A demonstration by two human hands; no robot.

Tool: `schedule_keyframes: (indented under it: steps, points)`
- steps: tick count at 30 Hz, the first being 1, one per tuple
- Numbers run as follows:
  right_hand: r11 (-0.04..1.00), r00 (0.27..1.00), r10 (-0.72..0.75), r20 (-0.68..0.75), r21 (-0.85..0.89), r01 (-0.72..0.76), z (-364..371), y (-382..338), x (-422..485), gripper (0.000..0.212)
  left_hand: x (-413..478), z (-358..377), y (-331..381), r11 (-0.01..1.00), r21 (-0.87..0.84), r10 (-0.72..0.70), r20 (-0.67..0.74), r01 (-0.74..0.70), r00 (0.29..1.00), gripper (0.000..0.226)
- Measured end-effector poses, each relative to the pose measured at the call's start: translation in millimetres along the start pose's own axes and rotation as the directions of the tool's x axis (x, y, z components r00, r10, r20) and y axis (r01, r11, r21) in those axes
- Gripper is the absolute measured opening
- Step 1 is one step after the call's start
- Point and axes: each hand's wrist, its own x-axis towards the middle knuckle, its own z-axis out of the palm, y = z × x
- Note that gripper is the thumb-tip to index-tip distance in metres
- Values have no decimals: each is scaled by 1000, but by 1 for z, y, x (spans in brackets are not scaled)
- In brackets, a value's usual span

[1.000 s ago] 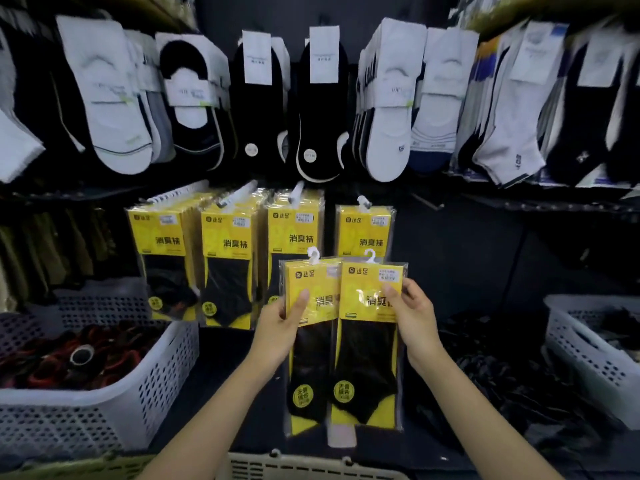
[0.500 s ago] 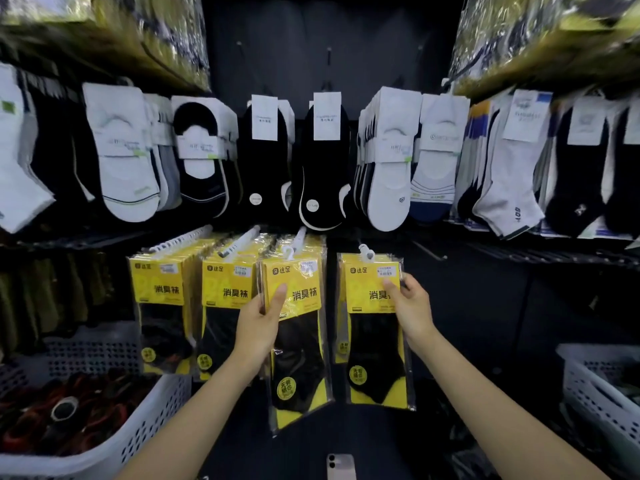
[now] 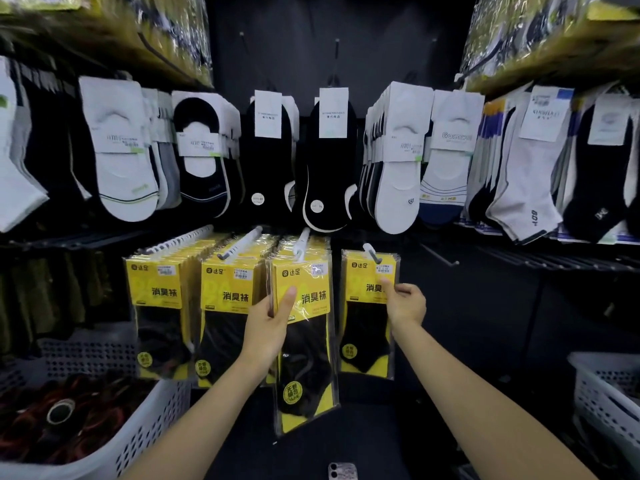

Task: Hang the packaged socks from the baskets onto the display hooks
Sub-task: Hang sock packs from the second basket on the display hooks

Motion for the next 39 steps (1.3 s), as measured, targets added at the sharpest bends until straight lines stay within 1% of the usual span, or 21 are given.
schedule_keyframes:
  steps: [4,6,7,8,10,12,13,15,17,19,21,24,27,30,33,35,37,39]
  points:
    - [995,996,86,-8,-54,-86,-11,9,4,21,-2,-2,-1,999,-24,-21,42,22,999,29]
    - [997,997,75,-16,-34,-75,-17,15,-3,26,-4,-4,-1,999,-21,-48,58,50,997,36]
    - [998,998,55,9,-15,-55,-19,17,-8,28,-5,-4,-2,998,-15,-61,60,62,996,40]
    - [999,997,39,62,8,-40,-21,18,-16,29,-7,-3,-2,997,-15,-73,60,74,995,39]
    - [998,971,21,238,56,-36,-22,17,-36,29,-11,0,-1,994,-35,-99,65,101,993,32]
    - [994,915,3,403,98,-47,-24,11,-58,28,-16,5,3,989,-57,-135,74,139,988,25]
    - [992,887,-18,462,116,-40,-26,8,-68,28,-19,9,5,985,-74,-151,79,157,985,23]
    - [992,837,-77,542,130,7,-28,2,-84,29,-25,16,8,978,-108,-168,85,177,982,16]
    - [985,810,-126,573,168,35,-30,-1,-96,33,-30,21,11,973,-122,-186,86,196,979,13]
    - [972,810,-142,568,236,5,-34,-3,-101,30,-35,25,13,964,-147,-208,109,223,972,19]
    - [963,819,-148,554,269,-8,-38,-4,-101,27,-38,27,15,959,-165,-210,133,231,969,26]
    - [958,829,-154,537,287,-9,-46,-1,-99,22,-41,27,18,956,-171,-213,159,239,964,21]
    - [954,847,-141,512,299,-22,-55,4,-94,18,-42,25,20,962,-130,-217,181,242,959,16]
    - [960,882,-105,459,278,-30,-64,10,-84,18,-42,24,21,966,-76,-233,141,245,962,22]
    - [971,924,-101,369,239,11,-75,11,-69,15,-36,16,16,970,-44,-236,87,241,968,29]
    - [974,943,-127,306,219,60,-82,8,-58,17,-30,10,12,973,-40,-224,67,227,972,24]
    - [973,945,-164,284,204,108,-85,1,-49,19,-26,5,11,973,-49,-224,52,226,973,22]
    - [970,934,-200,297,195,145,-83,-5,-42,18,-24,3,12,974,-39,-223,45,225,974,26]
